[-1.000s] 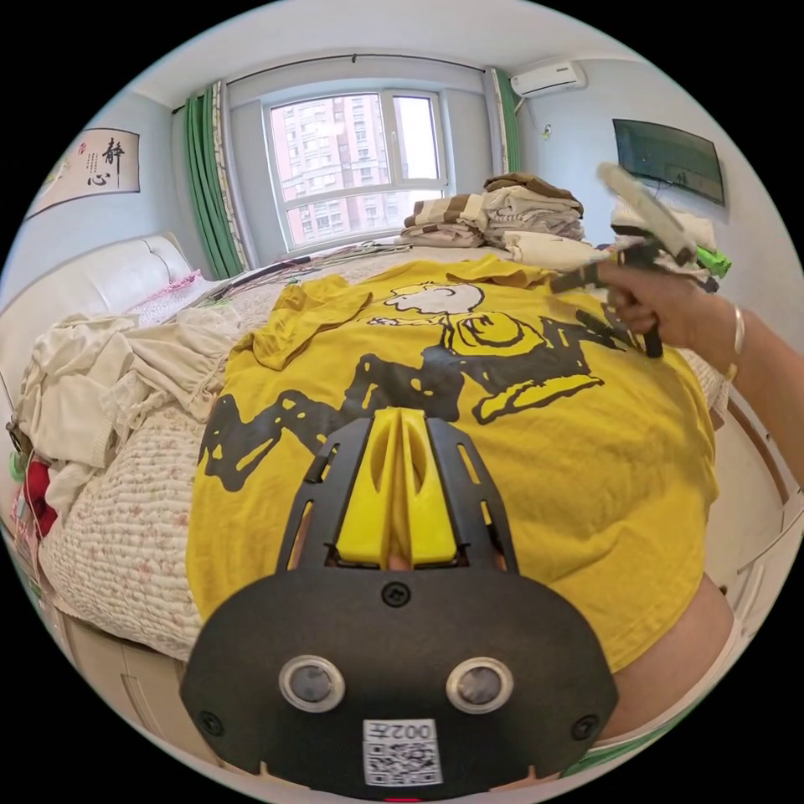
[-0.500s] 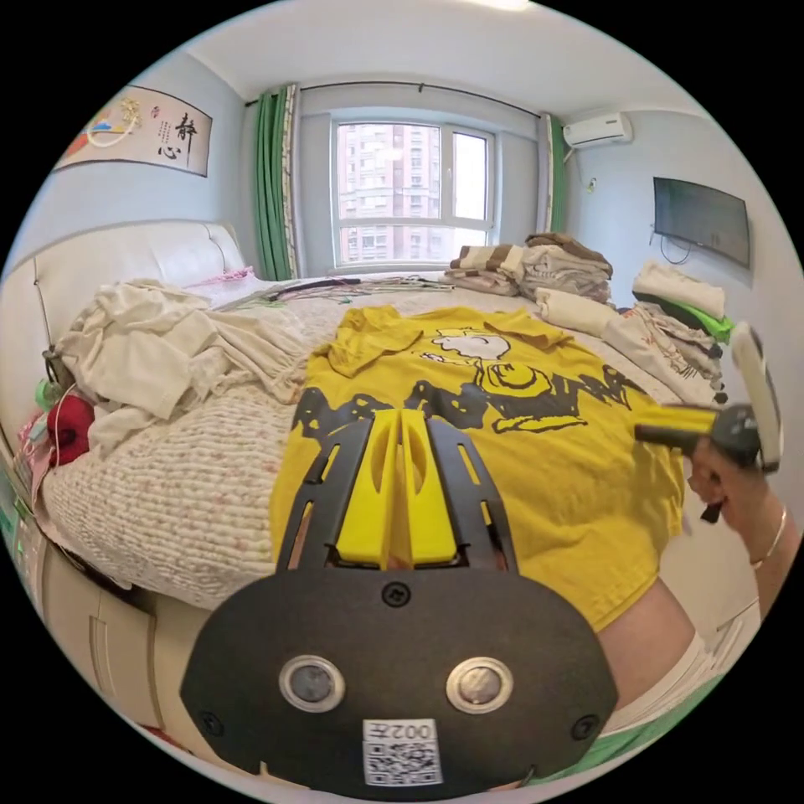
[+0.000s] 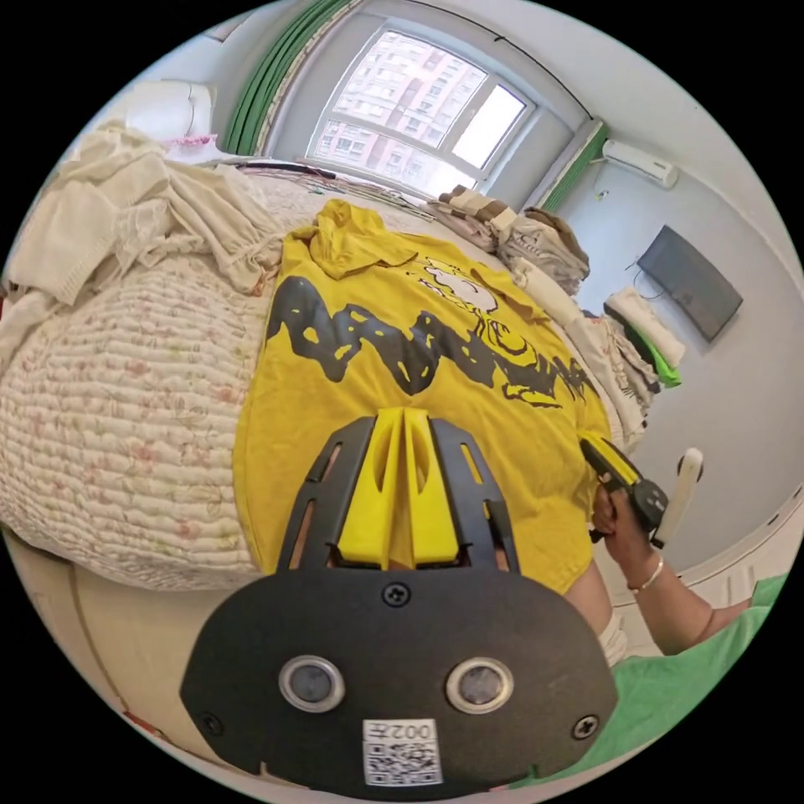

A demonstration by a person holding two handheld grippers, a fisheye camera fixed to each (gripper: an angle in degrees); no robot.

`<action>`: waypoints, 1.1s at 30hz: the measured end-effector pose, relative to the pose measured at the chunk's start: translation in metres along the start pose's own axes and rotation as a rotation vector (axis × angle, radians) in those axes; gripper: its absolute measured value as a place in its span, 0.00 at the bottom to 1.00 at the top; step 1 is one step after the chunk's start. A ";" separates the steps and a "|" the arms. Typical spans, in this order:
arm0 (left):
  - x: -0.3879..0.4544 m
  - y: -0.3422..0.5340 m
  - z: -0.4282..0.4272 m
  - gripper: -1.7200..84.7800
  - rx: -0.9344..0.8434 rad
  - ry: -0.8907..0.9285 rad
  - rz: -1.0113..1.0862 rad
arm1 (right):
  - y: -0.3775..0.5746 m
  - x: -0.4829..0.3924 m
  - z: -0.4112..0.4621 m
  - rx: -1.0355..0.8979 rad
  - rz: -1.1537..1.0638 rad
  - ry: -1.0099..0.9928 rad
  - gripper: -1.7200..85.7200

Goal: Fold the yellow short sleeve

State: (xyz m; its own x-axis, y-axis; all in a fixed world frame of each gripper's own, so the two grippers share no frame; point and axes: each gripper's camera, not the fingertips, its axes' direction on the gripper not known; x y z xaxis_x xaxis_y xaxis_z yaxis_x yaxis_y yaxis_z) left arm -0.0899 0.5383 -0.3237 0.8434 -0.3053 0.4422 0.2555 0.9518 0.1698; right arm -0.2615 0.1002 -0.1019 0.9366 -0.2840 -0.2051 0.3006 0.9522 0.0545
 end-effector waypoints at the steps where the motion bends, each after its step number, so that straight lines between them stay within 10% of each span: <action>1: 0.003 -0.001 -0.001 0.01 -0.002 -0.012 0.007 | 0.001 0.002 0.001 -0.005 0.004 -0.005 0.06; 20: 0.087 -0.140 -0.072 0.16 0.217 -0.195 0.274 | -0.124 0.077 0.011 0.180 -0.012 0.019 0.19; 33: 0.004 -0.419 0.067 0.17 -0.084 -0.265 0.134 | -0.341 0.155 0.271 -0.121 0.025 -0.171 0.18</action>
State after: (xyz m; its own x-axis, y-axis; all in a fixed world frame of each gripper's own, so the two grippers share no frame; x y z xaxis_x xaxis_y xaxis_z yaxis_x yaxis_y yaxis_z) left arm -0.2254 0.1366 -0.3341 0.7226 -0.1637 0.6717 0.1977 0.9799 0.0261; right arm -0.1697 -0.2987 0.1125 0.9635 -0.2653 -0.0359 0.2628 0.9628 -0.0628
